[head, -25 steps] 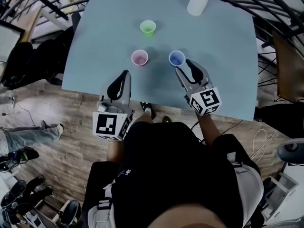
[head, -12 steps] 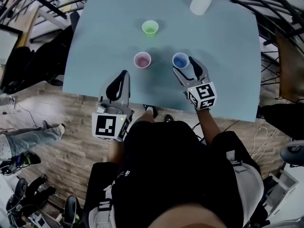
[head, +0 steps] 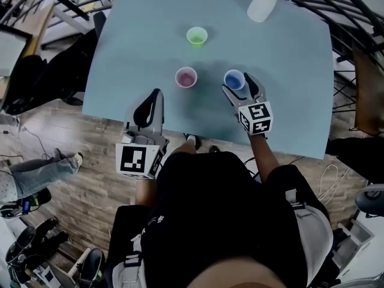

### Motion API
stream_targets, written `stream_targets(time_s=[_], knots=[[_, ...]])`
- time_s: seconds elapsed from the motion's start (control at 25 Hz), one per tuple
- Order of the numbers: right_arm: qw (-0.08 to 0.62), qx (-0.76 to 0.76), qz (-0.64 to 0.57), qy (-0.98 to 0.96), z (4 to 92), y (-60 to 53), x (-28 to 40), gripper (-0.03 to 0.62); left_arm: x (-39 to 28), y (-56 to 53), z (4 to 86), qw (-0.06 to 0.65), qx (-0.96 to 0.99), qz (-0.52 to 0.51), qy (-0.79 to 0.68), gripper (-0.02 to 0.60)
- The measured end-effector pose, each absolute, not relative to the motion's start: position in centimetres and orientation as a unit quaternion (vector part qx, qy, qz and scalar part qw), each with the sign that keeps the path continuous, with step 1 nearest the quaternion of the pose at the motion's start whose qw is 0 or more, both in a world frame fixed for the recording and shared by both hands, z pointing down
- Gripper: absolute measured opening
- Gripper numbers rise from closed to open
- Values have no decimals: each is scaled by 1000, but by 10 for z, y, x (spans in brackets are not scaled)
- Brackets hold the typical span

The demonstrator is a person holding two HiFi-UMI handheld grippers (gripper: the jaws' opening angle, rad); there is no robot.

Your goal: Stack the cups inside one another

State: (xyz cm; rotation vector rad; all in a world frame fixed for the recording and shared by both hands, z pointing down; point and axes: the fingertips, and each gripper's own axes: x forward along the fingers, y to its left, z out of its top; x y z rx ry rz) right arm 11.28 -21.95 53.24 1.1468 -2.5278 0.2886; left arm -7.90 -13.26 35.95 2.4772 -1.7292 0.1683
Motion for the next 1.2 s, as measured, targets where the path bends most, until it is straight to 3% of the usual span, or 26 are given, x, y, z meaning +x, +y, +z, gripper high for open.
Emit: stream_targets(time_s=[1.2], knots=[[192,410,93,-887,539,-227,105,350,-107,-133,360,59,808,54,-584,-15]])
